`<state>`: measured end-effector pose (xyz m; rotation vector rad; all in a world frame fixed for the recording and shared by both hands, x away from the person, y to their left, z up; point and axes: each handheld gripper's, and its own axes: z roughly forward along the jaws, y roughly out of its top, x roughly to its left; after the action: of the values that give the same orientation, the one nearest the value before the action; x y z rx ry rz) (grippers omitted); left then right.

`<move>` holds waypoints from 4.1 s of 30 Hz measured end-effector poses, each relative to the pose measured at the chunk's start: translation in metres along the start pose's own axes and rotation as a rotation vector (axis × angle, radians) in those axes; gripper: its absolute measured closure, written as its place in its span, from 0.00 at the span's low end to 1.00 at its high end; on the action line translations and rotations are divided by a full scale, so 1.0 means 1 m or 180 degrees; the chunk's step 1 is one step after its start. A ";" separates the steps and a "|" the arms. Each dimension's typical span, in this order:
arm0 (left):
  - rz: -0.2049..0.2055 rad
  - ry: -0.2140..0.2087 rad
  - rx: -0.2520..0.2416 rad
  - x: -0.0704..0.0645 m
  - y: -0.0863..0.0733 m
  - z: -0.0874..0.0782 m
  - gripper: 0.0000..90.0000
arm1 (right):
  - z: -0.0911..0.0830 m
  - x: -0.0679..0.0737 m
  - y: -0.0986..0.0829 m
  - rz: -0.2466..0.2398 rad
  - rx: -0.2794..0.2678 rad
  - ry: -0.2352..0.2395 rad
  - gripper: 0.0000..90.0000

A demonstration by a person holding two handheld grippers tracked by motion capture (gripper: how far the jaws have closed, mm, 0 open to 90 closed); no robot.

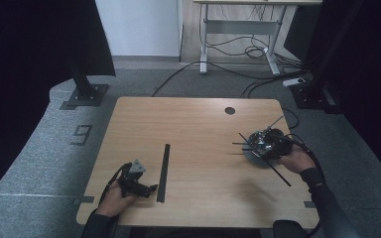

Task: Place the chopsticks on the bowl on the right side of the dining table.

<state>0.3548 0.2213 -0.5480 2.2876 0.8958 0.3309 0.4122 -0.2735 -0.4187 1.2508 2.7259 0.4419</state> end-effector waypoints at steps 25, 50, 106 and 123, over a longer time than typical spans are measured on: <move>0.0013 0.0007 0.0001 0.000 0.000 0.000 0.00 | 0.035 -0.040 0.012 0.0249 -0.0063 -0.0246 0.95; 0.0012 0.0007 0.0001 0.000 0.000 0.000 0.00 | 0.046 -0.045 0.002 0.0429 -0.0567 -0.0272 0.75; 0.0010 0.0007 0.0000 0.000 0.000 0.000 0.00 | 0.060 -0.063 -0.079 0.1266 -0.1322 -0.1046 0.00; 0.0010 0.0007 -0.0001 0.000 0.000 0.000 0.00 | 0.060 -0.080 -0.091 0.1519 -0.1442 -0.1310 0.00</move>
<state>0.3548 0.2213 -0.5482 2.2891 0.8934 0.3349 0.4123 -0.3773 -0.5049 1.6217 1.8479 0.7027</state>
